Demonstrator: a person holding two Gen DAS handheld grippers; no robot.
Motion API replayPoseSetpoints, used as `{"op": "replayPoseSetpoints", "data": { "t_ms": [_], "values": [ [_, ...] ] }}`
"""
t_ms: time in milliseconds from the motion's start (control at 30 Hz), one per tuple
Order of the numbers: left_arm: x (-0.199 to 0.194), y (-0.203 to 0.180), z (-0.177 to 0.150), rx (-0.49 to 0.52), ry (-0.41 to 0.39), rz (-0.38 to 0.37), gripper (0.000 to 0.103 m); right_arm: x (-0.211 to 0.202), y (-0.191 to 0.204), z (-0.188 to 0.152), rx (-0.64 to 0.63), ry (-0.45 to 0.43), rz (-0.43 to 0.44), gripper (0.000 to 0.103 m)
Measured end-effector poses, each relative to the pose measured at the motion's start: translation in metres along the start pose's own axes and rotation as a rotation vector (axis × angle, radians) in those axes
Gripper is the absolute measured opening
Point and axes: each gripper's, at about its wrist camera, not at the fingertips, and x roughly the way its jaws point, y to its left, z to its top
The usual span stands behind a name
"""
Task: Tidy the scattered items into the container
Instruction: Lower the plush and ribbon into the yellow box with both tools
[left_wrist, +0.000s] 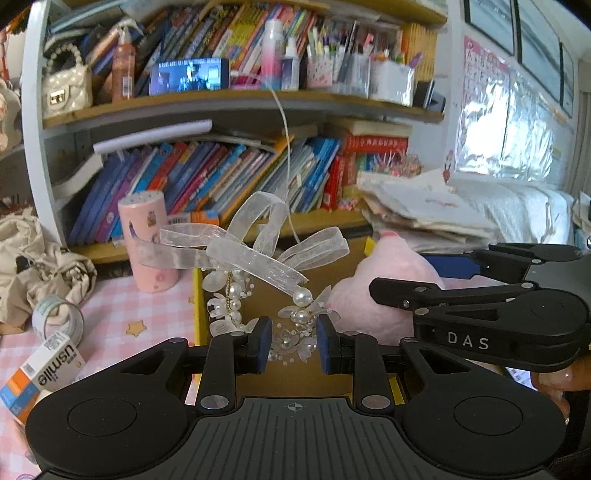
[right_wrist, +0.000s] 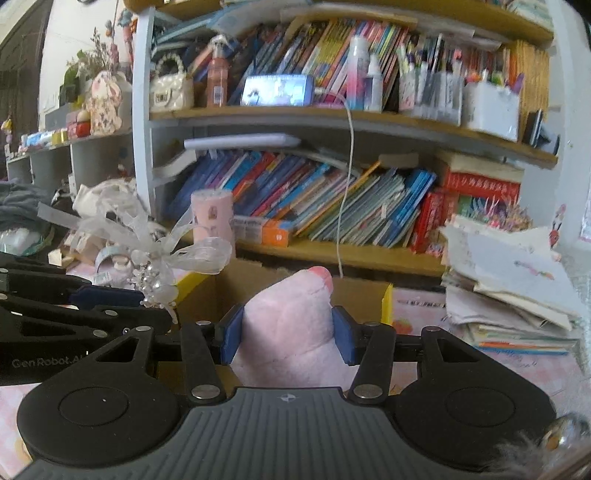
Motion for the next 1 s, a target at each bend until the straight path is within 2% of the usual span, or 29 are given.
{"op": "replayPoseSetpoints", "data": {
  "t_ms": [367, 533, 1000],
  "values": [
    [0.042, 0.008, -0.016, -0.035, 0.177, -0.002, 0.025, 0.048, -0.004, -0.017, -0.018, 0.175, 0.054, 0.049],
    [0.049, 0.011, -0.019, -0.048, 0.194, -0.006, 0.025, 0.066, -0.006, -0.028, 0.003, 0.271, 0.089, 0.049],
    [0.051, 0.01, -0.018, -0.056, 0.194, 0.0, 0.025, 0.07, -0.01, -0.029, 0.018, 0.277, 0.121, 0.051]
  ]
}}
